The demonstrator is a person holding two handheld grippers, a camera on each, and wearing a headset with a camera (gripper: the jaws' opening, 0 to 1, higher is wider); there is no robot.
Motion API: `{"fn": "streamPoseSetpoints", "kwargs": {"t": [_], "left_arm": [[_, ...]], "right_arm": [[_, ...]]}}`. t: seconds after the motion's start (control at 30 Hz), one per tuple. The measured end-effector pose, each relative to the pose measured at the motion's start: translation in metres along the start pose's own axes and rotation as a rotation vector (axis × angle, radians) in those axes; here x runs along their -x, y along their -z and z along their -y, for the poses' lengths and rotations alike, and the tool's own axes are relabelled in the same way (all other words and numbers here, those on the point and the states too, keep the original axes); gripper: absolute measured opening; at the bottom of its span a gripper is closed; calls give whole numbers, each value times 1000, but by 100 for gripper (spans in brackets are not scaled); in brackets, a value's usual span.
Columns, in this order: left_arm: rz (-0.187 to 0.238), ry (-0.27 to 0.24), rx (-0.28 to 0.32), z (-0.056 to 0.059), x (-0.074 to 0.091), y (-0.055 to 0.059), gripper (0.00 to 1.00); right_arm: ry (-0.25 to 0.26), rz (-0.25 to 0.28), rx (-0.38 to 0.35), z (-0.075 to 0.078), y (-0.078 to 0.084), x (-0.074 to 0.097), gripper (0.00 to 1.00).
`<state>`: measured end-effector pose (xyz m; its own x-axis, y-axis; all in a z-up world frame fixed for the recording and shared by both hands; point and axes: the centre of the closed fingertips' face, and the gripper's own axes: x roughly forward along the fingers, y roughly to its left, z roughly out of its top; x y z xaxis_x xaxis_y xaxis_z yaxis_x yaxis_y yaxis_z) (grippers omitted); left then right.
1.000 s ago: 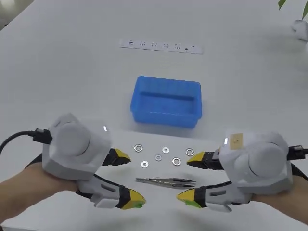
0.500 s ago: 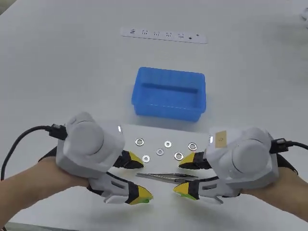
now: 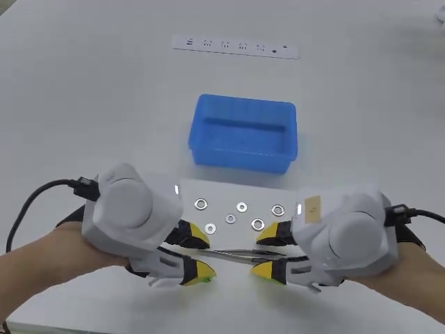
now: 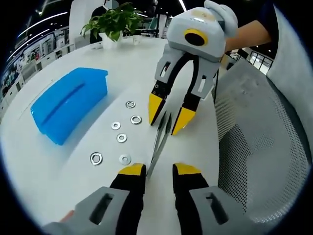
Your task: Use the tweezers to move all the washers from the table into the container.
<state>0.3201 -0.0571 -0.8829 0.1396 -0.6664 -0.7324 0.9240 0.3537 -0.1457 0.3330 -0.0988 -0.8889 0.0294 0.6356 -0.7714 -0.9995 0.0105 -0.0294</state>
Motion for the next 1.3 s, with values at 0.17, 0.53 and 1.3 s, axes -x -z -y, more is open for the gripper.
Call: {"fn": "streamPoseSetpoints", "kwargs": {"t": [0.17, 0.53, 1.3], "left_arm": [[-8, 3, -31, -1, -2, -2, 23], [-44, 3, -71, -4, -5, 0, 7], [-46, -12, -77, -3, -3, 0, 12]], "right_arm": [[2, -7, 4, 1, 1, 0, 19], [-1, -21, 27, -1, 1, -1, 13], [-5, -40, 110, -9, -4, -3, 6]]}}
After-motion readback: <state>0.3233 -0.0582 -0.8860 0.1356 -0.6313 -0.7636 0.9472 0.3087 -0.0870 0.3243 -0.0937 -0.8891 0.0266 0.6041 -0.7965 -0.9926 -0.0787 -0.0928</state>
